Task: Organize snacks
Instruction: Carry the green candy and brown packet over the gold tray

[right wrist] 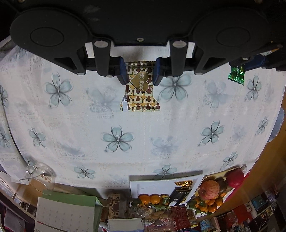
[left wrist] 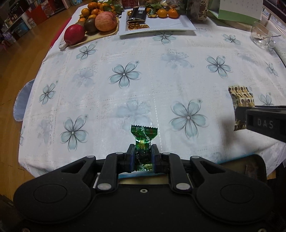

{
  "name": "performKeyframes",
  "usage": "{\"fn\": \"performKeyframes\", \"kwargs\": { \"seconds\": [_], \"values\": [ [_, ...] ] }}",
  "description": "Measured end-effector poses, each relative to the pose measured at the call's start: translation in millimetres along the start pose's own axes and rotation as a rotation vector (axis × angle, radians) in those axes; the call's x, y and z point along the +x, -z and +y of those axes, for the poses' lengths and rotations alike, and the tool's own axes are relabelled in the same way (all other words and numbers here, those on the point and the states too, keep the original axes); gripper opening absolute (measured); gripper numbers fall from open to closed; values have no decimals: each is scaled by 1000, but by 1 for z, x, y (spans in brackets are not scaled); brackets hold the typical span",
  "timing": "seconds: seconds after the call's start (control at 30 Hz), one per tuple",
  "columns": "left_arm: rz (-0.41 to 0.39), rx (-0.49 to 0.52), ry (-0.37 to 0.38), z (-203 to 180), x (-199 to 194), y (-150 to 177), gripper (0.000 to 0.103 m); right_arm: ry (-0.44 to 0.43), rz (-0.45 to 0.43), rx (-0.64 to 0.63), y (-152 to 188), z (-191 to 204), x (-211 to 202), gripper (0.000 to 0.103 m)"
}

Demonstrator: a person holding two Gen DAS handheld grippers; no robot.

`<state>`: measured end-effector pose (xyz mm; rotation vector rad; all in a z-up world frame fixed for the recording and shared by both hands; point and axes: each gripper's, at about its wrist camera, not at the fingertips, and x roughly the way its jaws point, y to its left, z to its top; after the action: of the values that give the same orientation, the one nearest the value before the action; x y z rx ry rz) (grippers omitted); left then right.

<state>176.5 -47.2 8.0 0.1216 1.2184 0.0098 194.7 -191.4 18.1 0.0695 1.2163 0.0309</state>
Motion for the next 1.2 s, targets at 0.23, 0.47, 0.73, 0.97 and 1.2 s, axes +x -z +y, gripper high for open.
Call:
{"fn": "performKeyframes", "kwargs": {
  "seconds": [0.23,0.47,0.73,0.97,1.2],
  "values": [
    [36,-34,46,8,-12,26,23,51,-6,-69,46,17,-36,33],
    [59,-23,63,6,-17,42,23,-2,87,-52,69,14,-36,33],
    [120,-24,94,6,-9,47,23,-14,125,-62,76,15,-34,33],
    [143,-21,96,6,-6,48,23,-31,155,-67,77,16,-30,33],
    [148,-15,88,4,-6,48,23,-25,163,-69,78,15,-29,33]
  ]
}}
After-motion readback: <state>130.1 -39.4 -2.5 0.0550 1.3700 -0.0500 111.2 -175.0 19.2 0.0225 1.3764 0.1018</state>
